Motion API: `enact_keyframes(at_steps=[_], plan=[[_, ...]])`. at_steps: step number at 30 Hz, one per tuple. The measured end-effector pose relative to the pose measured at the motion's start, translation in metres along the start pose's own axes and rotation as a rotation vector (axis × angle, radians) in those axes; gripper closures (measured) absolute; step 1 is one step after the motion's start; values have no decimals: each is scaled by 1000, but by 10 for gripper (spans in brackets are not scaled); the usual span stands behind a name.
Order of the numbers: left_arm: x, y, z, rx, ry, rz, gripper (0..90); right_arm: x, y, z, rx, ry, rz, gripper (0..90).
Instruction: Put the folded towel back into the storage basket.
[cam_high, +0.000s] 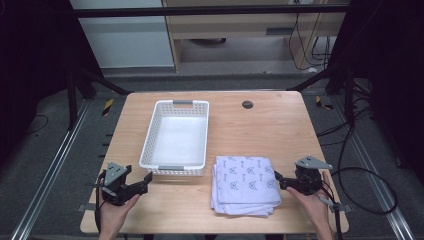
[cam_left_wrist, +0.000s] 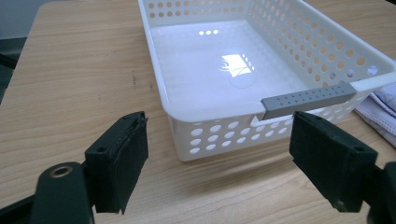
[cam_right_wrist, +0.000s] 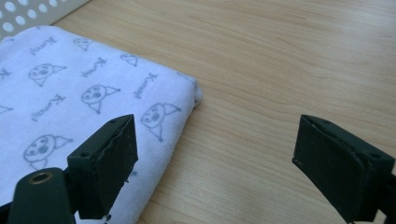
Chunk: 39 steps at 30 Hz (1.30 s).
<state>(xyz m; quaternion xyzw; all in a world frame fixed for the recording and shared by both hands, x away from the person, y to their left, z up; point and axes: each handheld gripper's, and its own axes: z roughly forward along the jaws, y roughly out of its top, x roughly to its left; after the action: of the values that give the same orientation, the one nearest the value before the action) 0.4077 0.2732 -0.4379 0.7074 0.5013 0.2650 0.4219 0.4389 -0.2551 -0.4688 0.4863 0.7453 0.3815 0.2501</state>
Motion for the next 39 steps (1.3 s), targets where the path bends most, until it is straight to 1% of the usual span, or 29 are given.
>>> enact_keyframes(at_steps=[5, 8, 12, 14, 15, 18, 19, 22, 26, 27, 28, 31, 35, 37, 38, 39], plan=[[-4, 1, 0, -5, -4, -2, 186, 2, 2, -2, -11, 15, 4, 139], [-10, 2, -1, -10, -6, 4, 187, 4, 4, -4, -19, 32, 7, 146], [-18, 3, 1, -8, -34, 3, 190, 5, 7, -5, -32, 39, 5, 155], [-23, 3, 2, -7, -34, 17, 191, 6, 9, -7, -39, 40, 9, 155], [-25, 4, 3, -6, -45, 19, 192, 6, 11, -8, -42, 46, 17, 155], [-31, 7, 4, -8, -59, 32, 192, 7, 15, -9, -59, 48, 12, 154], [-33, 8, 4, -12, -65, 32, 191, 8, 17, -10, -61, 56, 20, 154], [-39, 12, 6, -14, -82, 42, 191, 9, 23, -12, -81, 61, 23, 153], [-44, 15, 7, -14, -88, 55, 191, 11, 31, -13, -104, 80, 35, 151], [-44, 15, 7, -14, -88, 55, 191, 11, 31, -13, -104, 80, 35, 151], [-46, 17, 7, -15, -90, 56, 191, 11, 35, -14, -116, 82, 35, 150], [-47, 19, 7, -20, -92, 49, 191, 12, 40, -16, -132, 84, 41, 150], [-50, 24, 8, -27, -92, 44, 194, 13, 47, -17, -141, 83, 41, 156], [-51, 26, 8, -27, -93, 48, 196, 13, 49, -18, -148, 81, 41, 158], [-53, 28, 8, -30, -94, 51, 196, 13, 51, -19, -152, 79, 40, 160], [-56, 31, 9, -33, -98, 50, 198, 14, 58, -20, -167, 72, 41, 168]])
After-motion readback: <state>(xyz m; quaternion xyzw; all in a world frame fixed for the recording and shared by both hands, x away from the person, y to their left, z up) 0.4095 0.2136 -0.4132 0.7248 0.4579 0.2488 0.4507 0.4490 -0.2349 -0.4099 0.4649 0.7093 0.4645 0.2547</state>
